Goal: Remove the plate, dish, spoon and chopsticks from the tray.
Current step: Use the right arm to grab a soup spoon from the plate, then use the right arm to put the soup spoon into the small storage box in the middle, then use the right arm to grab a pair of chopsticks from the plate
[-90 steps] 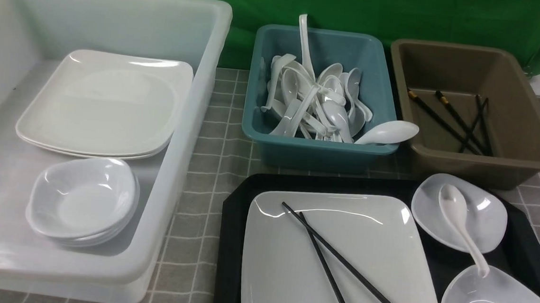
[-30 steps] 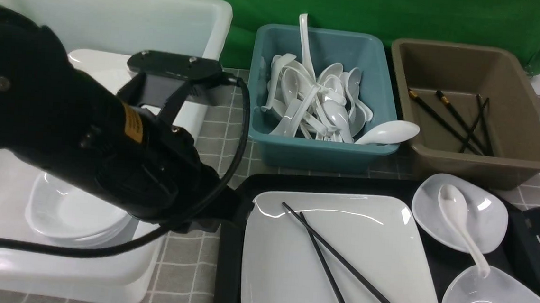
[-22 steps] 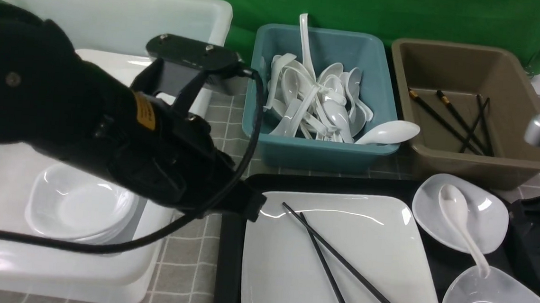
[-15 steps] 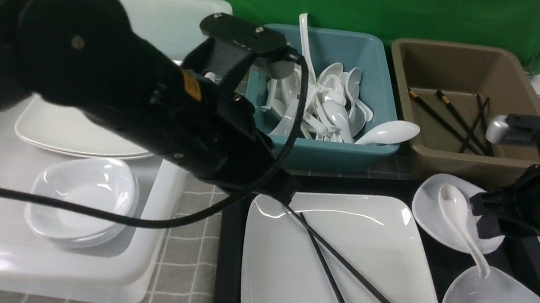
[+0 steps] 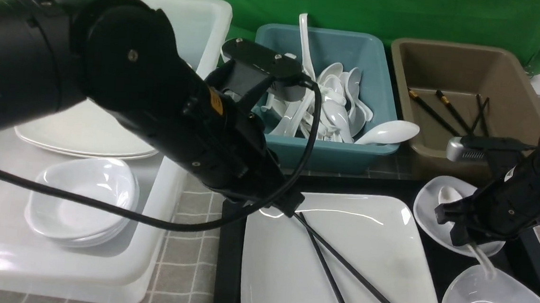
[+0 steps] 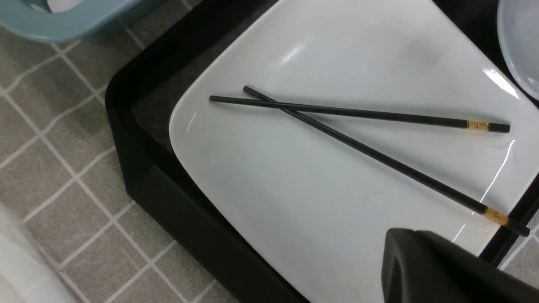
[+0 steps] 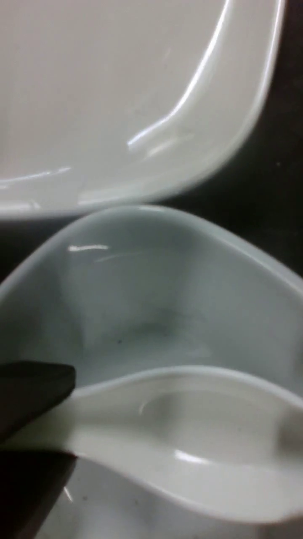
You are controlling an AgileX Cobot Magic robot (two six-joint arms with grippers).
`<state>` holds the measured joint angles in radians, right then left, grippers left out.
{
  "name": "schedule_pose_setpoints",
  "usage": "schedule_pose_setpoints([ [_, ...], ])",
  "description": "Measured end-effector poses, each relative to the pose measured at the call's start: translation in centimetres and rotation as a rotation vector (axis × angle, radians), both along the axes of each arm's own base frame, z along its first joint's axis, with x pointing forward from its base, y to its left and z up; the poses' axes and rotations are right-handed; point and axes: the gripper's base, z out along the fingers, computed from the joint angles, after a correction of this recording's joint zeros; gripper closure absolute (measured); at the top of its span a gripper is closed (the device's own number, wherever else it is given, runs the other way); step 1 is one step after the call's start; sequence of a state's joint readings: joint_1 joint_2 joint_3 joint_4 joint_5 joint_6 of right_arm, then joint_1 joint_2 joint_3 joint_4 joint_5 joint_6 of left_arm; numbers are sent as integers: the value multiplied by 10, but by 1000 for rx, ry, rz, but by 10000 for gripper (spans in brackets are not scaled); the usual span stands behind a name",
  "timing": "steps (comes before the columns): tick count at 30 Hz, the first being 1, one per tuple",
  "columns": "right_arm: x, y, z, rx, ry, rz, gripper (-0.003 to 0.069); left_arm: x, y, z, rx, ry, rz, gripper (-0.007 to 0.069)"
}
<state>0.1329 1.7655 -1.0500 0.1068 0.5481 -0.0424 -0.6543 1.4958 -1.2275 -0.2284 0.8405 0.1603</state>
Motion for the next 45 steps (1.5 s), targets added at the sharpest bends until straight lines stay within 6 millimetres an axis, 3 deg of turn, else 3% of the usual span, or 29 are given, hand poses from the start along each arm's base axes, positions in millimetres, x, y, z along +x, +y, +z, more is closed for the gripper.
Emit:
schedule_pose_setpoints([
  [4, -13, 6, 23, 23, 11, 13, 468, -1, 0, 0, 6, 7, -4, 626],
  [8, -37, 24, 62, 65, -26, 74, 468, -1, 1, -1, 11, 20, 26, 626],
  [12, -36, 54, 104, 118, -175, 159, 468, 6, 2, 2, 6, -41, 68, 626],
  [13, -37, 55, 104, 118, -173, 162, 468, 6, 2, 2, 2, -48, 70, 626],
  [14, -21, 67, 127, 141, -257, 187, 468, 12, 0, 6, -43, -122, 84, 626],
  [15, -11, 73, 136, 151, -295, 192, 468, 15, -2, 9, -70, -160, 91, 626],
  [18, 24, 86, 149, 172, -367, 191, 468, 24, -7, 20, -170, -286, 119, 626],
  [25, 94, 111, 157, 200, -476, 192, 455, 33, -11, 34, -290, -430, 149, 624],
  [28, 104, 114, 152, 197, -461, 195, 376, 33, -11, 34, -292, -430, 152, 624],
  [32, 98, 113, 156, 176, -396, 216, 149, 33, -11, 34, -312, -407, 182, 624],
  [34, 89, 109, 162, 149, -357, 240, 124, 33, -10, 33, -308, -393, 187, 624],
  [37, 70, 101, 178, 97, -288, 293, 188, 30, -9, 28, -273, -323, 197, 624],
  [38, 55, 96, 190, 71, -245, 320, 289, 28, -8, 23, -222, -249, 201, 624],
  [39, 48, 93, 195, 65, -233, 329, 344, 27, -8, 21, -192, -217, 201, 624],
  [40, 33, 88, 210, 60, -237, 341, 460, 26, -7, 17, -133, -148, 206, 624],
  [41, 33, 88, 209, 59, -233, 341, 477, 26, -7, 17, -123, -139, 205, 624],
  [42, 13, 81, 225, 68, -261, 344, 575, 26, -8, 10, -52, -45, 216, 624],
  [45, -18, 74, 229, 82, -250, 358, 617, 26, -9, 4, 31, 57, 217, 624],
])
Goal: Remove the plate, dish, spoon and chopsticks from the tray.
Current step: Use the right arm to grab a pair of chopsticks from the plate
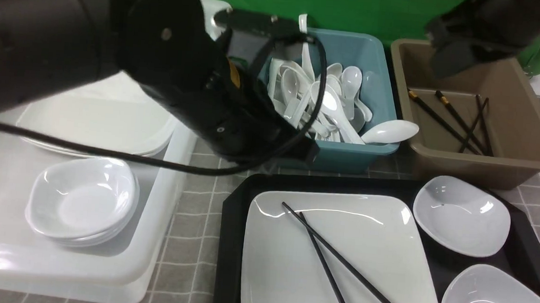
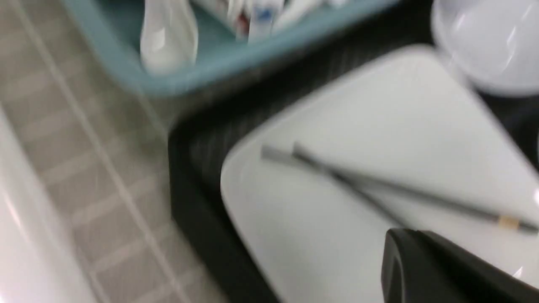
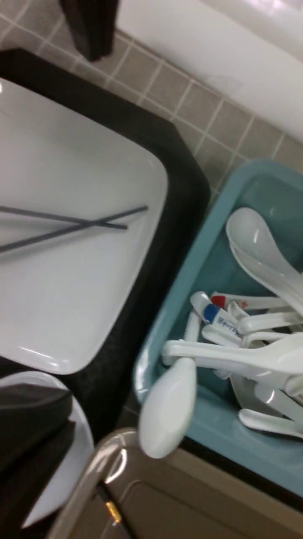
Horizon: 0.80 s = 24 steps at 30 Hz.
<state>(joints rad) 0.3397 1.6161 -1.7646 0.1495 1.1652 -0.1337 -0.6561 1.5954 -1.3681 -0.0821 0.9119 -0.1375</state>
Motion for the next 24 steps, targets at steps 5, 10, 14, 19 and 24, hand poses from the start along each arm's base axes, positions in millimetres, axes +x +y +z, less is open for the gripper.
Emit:
schedule_pose_setpoints([
  [5, -48, 11, -48, -53, 143, 103, 532, 0, 0, -5, 39, 49, 2, 624],
  [10, -70, 47, -115, -90, 179, 219, 217, 0, 4, -6, 92, 47, -4, 624],
  [14, -72, 66, -160, -145, 182, 226, 23, -1, 9, -7, 143, 65, -2, 624],
  [19, -59, 80, -209, -232, 254, 205, -29, -3, 11, -8, 169, 86, -3, 624],
  [24, -55, 82, -234, -271, 316, 191, -3, -4, 12, -6, 169, 83, -3, 624],
])
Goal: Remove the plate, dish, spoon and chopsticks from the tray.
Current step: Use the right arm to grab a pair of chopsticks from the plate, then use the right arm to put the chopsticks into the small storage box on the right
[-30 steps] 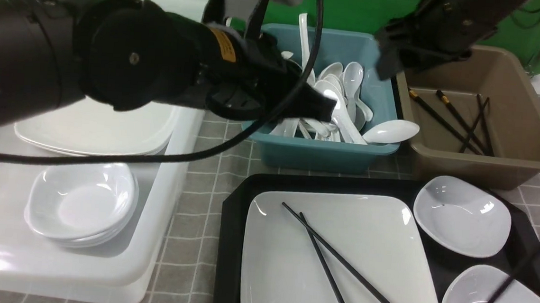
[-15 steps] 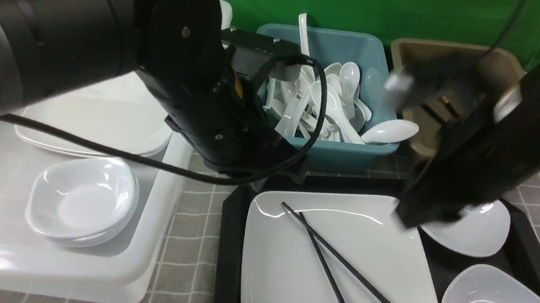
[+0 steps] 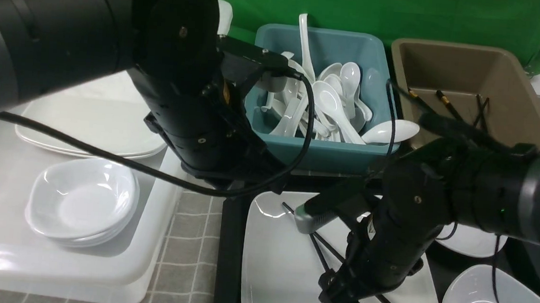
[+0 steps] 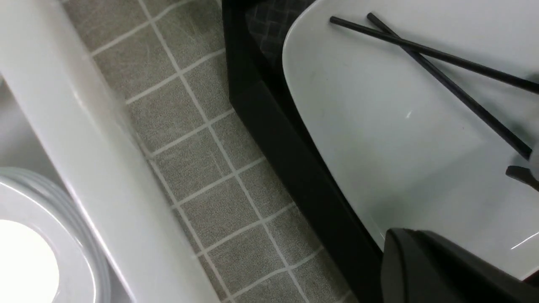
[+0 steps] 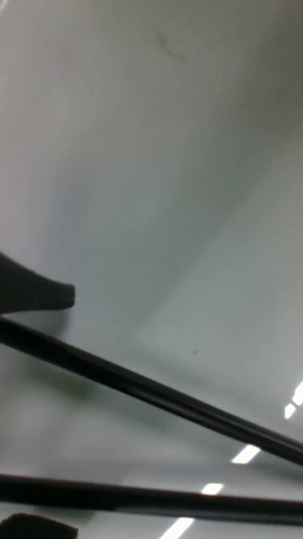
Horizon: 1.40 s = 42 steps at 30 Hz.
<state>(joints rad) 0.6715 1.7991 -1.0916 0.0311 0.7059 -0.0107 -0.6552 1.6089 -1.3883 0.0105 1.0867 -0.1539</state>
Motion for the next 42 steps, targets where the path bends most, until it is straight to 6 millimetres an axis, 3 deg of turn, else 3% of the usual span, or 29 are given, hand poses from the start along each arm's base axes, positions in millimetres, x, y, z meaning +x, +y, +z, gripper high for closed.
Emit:
schedule_pose_setpoints([
  [2, 0, 0, -3, -7, 8, -1, 61, 0, 0, 0, 0, 1, 0, 624],
  [3, 1, 0, -3, -9, 6, 1, 133, 0, 0, 0, 1, 0, 0, 624],
  [6, 0, 0, -1, -3, 1, -8, 468, 0, 1, 0, 7, -3, -1, 624],
  [8, 0, 0, 8, 8, -13, -8, 575, 0, 1, 0, 11, -6, -2, 624],
  [11, -1, -1, 29, 30, -38, -16, 583, 1, 1, 0, 13, -8, -2, 624],
  [16, -8, -9, 101, 133, -166, -20, 583, 1, 1, 5, -13, -42, -2, 624],
  [19, -4, -20, 132, 185, -239, -47, 583, 2, 0, 11, -51, -90, -1, 624],
  [22, 19, -46, 166, 235, -353, -139, 583, 8, -6, 22, -154, -197, -1, 624],
  [25, 36, -63, 179, 253, -420, -199, 583, 12, -12, 29, -223, -265, -26, 624],
  [27, 69, -90, 192, 266, -518, -295, 583, 19, -25, 45, -345, -388, -97, 624],
  [29, 95, -109, 193, 265, -568, -364, 583, 24, -37, 57, -425, -477, -161, 624],
  [30, 98, -111, 193, 263, -573, -369, 583, 24, -37, 57, -425, -477, -161, 624],
  [32, 128, -132, 186, 261, -625, -435, 583, 31, -50, 71, -484, -575, -199, 624],
  [35, 158, -150, 171, 258, -673, -492, 583, 41, -59, 76, -501, -624, -210, 624],
  [37, 175, -159, 155, 262, -696, -528, 583, 47, -64, 74, -500, -626, -209, 624],
  [42, 196, -162, 126, 274, -699, -567, 552, 49, -65, 65, -477, -574, -203, 624],
])
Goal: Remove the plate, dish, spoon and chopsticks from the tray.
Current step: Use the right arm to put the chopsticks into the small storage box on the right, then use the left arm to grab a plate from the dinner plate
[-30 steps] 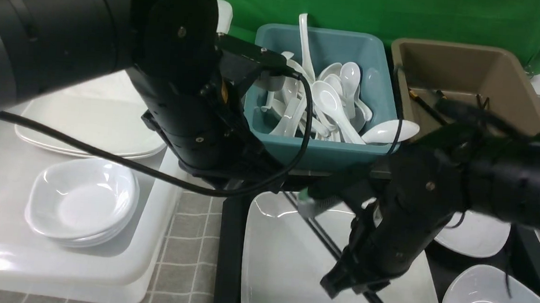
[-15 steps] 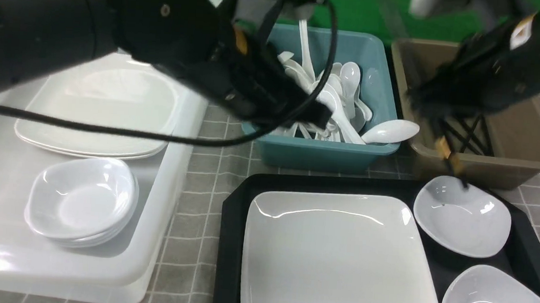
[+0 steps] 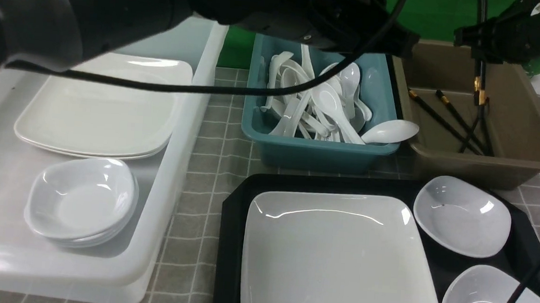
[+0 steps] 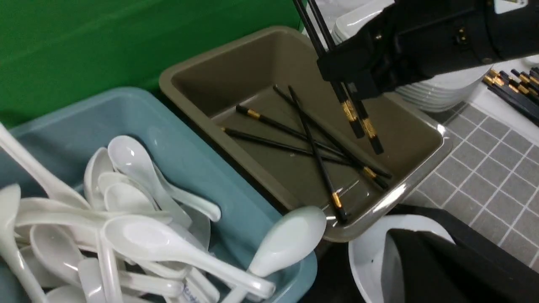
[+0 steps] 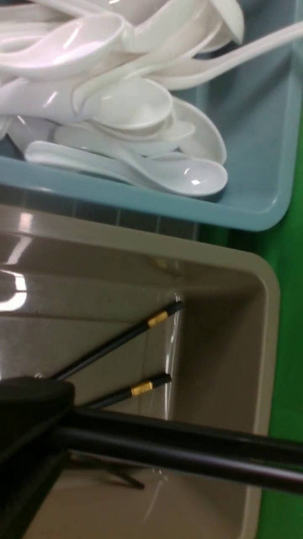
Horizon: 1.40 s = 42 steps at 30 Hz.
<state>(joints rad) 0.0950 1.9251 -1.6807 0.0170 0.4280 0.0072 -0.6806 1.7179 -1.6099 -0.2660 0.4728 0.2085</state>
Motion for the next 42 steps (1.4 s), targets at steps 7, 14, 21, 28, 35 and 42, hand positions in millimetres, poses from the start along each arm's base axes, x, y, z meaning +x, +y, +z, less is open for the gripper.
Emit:
schedule_pose_setpoints([
  [7, -1, 0, -15, -6, 106, -2, 215, -8, 8, -16, 155, 160, -4, 624],
  [14, -59, -5, 35, -67, 352, 55, 332, -11, 29, -36, 330, 385, 104, 624],
  [21, -182, -2, 106, 31, 285, 166, 627, 19, 51, -79, 419, 567, 195, 624],
  [28, -265, 0, 92, 114, 228, 242, 631, 29, 40, -104, 458, 548, 137, 622],
  [35, -305, -2, 75, 116, 208, 293, 631, 43, 31, -142, 498, 568, 129, 501],
  [42, -317, 7, 78, 130, 197, 447, 631, 56, 27, -175, 552, 547, 132, 245],
])
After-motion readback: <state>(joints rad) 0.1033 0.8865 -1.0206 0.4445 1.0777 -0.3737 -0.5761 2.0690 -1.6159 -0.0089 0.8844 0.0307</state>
